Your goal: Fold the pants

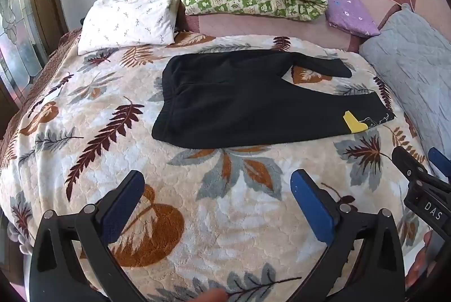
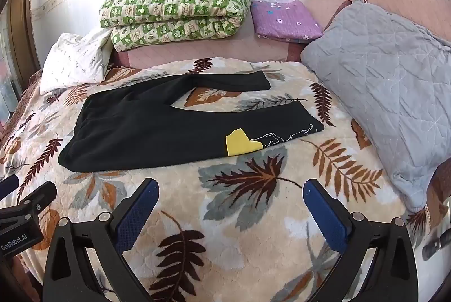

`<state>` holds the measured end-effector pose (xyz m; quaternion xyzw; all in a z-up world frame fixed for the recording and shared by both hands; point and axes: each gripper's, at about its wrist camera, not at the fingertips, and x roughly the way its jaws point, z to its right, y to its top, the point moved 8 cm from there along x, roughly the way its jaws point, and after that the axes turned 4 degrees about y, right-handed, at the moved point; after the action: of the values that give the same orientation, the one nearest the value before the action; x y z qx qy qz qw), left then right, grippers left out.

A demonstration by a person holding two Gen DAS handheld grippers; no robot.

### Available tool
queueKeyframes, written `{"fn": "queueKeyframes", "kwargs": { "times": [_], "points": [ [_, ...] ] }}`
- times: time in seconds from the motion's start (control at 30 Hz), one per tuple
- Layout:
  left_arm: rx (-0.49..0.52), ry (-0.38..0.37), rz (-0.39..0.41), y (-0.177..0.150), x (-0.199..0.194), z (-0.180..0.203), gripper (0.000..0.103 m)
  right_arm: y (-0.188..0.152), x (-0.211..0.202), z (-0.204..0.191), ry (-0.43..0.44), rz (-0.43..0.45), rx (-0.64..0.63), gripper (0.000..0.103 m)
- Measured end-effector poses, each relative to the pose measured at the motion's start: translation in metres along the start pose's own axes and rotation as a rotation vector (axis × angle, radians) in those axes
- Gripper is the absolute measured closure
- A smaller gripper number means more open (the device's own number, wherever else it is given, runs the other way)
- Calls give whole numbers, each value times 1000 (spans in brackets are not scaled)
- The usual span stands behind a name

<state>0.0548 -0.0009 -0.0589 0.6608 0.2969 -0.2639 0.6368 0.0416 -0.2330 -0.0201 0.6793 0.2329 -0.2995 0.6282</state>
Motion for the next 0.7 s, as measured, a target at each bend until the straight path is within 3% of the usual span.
{"fn": "queueKeyframes", "kwargs": {
  "times": [0.1,0.23,0.7],
  "points": [
    [-5,-2,11,-3,-3,-3,0,1,-1,0,10,9,6,0],
    [-41,-17,-64,-2,10,-10,0,0,-3,2,10,9,-3,0],
    [-40,24,-21,-6,10,-12,0,-5,-2,-5,7,-6,-10,0]
  ]
}}
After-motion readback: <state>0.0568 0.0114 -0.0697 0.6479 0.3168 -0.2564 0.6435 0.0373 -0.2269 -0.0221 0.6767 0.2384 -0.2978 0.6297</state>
